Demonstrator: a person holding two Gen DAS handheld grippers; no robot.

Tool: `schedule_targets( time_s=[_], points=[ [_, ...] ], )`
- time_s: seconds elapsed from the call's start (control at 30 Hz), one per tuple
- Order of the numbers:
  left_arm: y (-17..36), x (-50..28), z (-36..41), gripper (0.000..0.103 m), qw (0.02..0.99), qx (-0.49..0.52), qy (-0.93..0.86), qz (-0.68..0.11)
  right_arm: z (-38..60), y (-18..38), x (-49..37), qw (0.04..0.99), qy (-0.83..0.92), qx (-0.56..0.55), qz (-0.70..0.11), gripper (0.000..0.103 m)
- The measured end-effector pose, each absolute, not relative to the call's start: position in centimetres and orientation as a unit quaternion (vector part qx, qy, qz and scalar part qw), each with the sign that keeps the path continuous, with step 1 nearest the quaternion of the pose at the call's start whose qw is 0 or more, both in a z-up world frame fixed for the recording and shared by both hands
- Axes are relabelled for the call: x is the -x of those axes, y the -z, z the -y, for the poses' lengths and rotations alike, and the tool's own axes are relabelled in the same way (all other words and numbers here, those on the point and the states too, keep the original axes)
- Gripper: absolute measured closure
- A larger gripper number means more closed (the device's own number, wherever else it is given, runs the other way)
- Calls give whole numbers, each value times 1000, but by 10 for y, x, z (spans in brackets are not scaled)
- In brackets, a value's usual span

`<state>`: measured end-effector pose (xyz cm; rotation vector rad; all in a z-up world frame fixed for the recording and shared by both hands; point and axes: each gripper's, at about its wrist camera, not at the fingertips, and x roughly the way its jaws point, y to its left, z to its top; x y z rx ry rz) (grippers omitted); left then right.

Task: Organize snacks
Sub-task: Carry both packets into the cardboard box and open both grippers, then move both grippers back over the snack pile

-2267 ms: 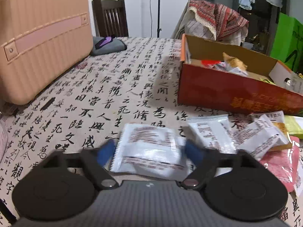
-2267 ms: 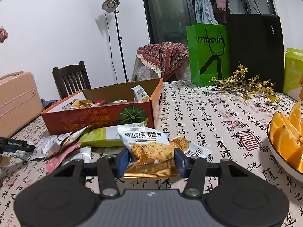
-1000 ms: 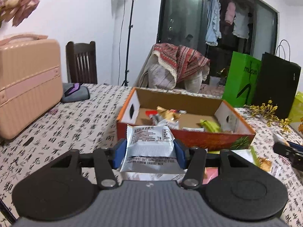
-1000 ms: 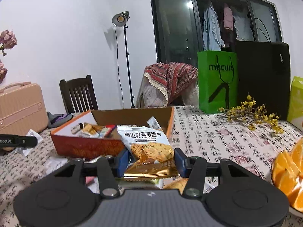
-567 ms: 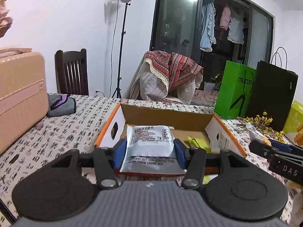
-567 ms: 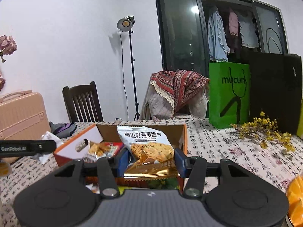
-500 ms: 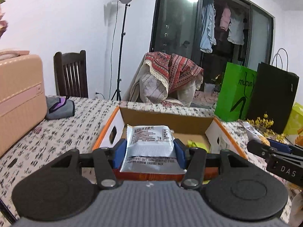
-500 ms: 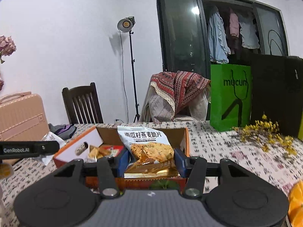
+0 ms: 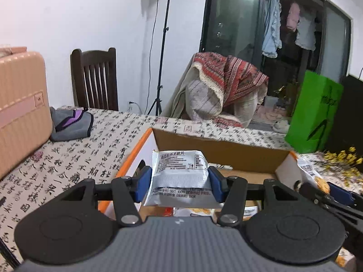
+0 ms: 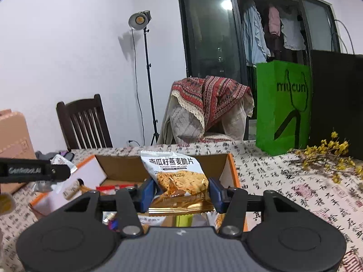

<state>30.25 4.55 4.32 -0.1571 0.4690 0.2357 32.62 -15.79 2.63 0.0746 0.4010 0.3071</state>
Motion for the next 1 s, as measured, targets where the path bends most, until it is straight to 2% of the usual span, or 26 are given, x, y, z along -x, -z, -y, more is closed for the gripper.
schedule_targets(
  time_s=[0.3,0.43,0.47,0.53,0.57,0.7,1.0],
  points=[
    [-16,-313,-47,45,959,72,-113,-250,152,-11,-330,967,-160,-3,-199,52],
    [-19,-307,-48,29,964,77,-107,-231,151,-10,-329,967,-158,6,-201,50],
    [-20,-304,-48,24,966,79,-105,-225,151,-9,-329,967,-157,6,-201,44],
    [-24,-298,-49,0,968,84,-106,-209,153,-9,-329,966,-157,1,-206,28],
    [-25,-296,-49,0,969,86,-111,-201,154,-9,-330,966,-157,-3,-207,17],
    [-30,-291,-54,0,969,105,-111,-194,160,-9,-330,964,-162,-22,-210,0],
    [-33,-289,-54,0,968,107,-115,-194,163,-11,-326,966,-158,-27,-202,0]
  ],
)
